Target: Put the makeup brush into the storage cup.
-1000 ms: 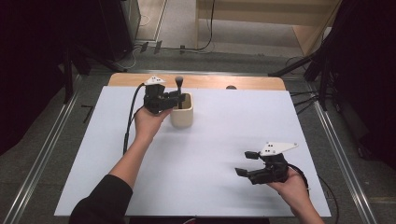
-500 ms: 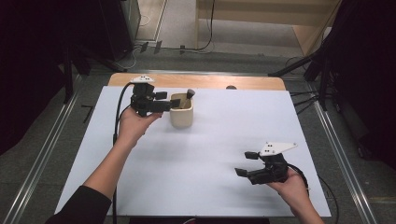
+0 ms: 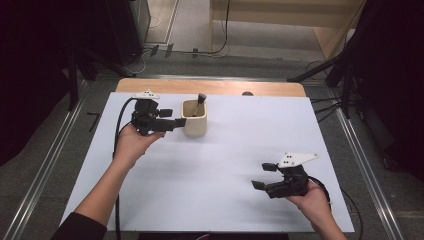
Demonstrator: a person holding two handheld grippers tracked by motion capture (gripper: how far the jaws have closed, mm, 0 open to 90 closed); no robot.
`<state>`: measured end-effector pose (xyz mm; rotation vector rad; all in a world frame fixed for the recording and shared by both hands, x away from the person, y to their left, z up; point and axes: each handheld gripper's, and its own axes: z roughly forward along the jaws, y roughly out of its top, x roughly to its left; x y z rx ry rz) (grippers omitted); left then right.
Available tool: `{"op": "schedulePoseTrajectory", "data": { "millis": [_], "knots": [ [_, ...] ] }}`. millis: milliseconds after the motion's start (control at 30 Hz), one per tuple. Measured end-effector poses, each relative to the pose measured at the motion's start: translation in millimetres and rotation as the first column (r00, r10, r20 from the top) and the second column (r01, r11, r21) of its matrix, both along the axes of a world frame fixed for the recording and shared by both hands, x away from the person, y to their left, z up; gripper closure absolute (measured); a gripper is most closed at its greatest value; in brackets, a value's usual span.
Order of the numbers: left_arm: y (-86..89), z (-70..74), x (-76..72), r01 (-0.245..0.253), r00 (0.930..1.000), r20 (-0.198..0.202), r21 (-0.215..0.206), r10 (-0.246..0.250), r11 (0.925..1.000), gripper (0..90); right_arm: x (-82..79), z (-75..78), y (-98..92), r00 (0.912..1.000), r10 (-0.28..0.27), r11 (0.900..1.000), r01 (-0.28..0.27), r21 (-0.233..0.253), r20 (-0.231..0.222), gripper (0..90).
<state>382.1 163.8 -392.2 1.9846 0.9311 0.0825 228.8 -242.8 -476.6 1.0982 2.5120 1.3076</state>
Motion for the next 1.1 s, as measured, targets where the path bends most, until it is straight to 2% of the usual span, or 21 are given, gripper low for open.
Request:
{"op": "schedulePoseTrajectory", "data": {
  "millis": [100,233,500,733,1100],
  "knots": [
    [2.5,-4.0,-5.2,0.016,0.9998,-0.012,0.002,-0.016,0.9999,27.3,0.0,-0.3,0.4,1.0000,0.000,1.000,0.000,-0.001,-0.004,25.1],
    [3.0,-9.2,-11.6,0.033,0.9994,-0.013,0.029,-0.033,0.9990,27.3,0.1,-0.5,0.5,1.0000,0.001,1.000,-0.001,-0.001,-0.004,25.1],
    [3.9,-17.4,-22.4,0.048,0.9987,-0.014,0.027,-0.048,0.9985,27.3,0.0,-0.3,0.5,1.0000,0.002,1.000,-0.002,0.001,-0.004,25.1],
    [2.4,-25.3,-32.2,0.073,0.9974,-0.003,0.054,-0.073,0.9959,27.3,0.0,-0.3,0.3,1.0000,0.002,1.000,-0.002,0.001,-0.005,25.1],
    [8.3,-32.8,-45.0,0.107,0.9942,0.012,0.054,-0.107,0.9929,27.7,0.1,-0.3,0.4,1.0000,0.004,1.000,-0.004,0.002,-0.008,25.1]
  ]
}}
